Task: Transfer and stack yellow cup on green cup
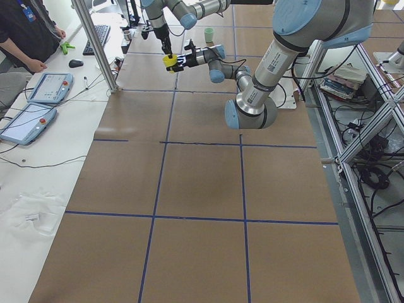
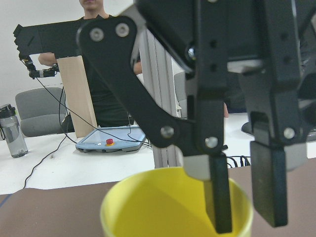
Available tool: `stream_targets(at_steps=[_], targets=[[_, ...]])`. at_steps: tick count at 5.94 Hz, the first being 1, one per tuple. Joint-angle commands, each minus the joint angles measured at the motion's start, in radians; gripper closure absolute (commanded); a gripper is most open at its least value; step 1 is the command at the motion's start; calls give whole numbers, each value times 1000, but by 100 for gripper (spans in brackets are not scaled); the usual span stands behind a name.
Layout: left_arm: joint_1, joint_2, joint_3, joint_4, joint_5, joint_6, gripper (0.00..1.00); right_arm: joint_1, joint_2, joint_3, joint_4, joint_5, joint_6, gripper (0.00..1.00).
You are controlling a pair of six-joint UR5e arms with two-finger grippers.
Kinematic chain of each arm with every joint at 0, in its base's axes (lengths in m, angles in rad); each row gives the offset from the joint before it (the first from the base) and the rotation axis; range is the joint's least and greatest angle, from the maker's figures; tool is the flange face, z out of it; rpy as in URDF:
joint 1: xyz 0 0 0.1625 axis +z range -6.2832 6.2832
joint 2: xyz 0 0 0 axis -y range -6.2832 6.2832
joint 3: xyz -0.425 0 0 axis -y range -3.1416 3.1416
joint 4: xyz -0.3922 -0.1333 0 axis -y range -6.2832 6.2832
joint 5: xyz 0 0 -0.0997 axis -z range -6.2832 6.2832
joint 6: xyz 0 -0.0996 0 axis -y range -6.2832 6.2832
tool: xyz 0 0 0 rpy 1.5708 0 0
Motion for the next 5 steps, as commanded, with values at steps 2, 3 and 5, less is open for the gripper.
stream_targets(at_steps=[2,3,5], targets=[[0,0,-1,-1,0,0,63,-4,-7,1,5,-3,1,69],[0,0,-1,-1,0,0,63,-4,-7,1,5,-4,1,91],[0,1,-1,2,-2,3,59,-4,-7,1,4,-5,1,100]])
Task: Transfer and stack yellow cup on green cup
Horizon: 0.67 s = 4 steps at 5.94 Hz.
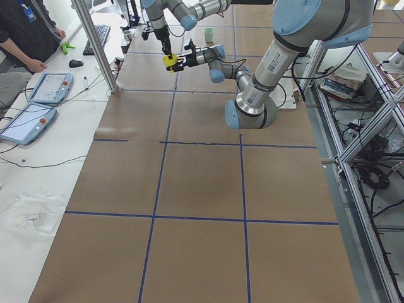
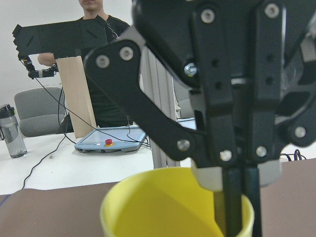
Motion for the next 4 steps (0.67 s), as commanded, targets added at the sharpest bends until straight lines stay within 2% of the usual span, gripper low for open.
stream_targets(at_steps=[1,2,4], targets=[[0,1,0,2,-1,3,26,0,0,1,-1,0,0,100],[0,1,-1,2,1,3,2,2,1,4,-2,0,0,100],[0,15,0,2,1,3,0,8,6,10,-2,2,0,100]])
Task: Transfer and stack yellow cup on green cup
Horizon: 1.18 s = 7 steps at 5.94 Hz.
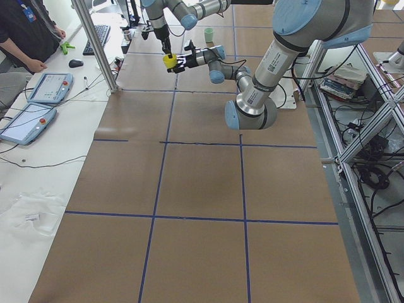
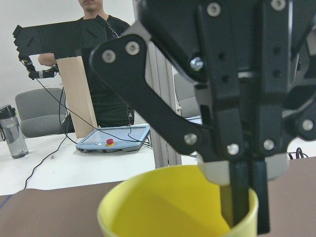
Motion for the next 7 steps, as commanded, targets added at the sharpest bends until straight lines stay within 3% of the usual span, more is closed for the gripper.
stream_targets(at_steps=[1,7], targets=[[0,4,2,0,-1,0,0,19,16,3,0,9,0,100],[2,5,9,-3,-1,-1,0,203,59,3,6,113,2,100]])
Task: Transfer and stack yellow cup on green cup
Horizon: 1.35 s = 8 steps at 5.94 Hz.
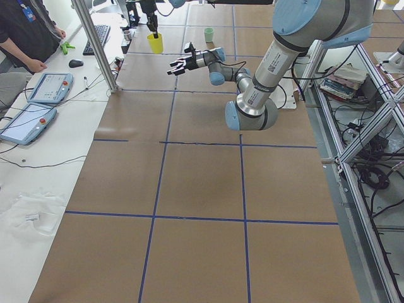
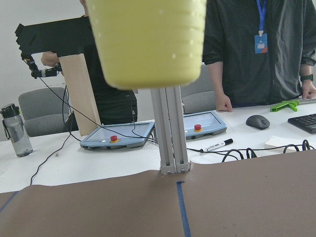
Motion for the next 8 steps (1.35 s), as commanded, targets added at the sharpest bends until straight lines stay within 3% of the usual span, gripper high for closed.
stream_targets(at_steps=[1,2,3,4,6,8], targets=[[0,9,-7,-1,-1,-1,0,47,-50,0,0,5,-19,100],[-1,41,-45,-1,-3,-1,0,75,-93,5,-1,0,-97,100],[-3,78,-126,-2,-10,41,0,101,-183,94,-3,3,-145,100],[-17,83,-218,2,-95,147,0,110,-295,211,-4,3,-177,100],[-101,87,-233,2,-244,149,0,147,-505,442,-10,3,-241,100],[-223,176,-286,16,-486,151,0,198,-691,625,-12,3,-312,100]])
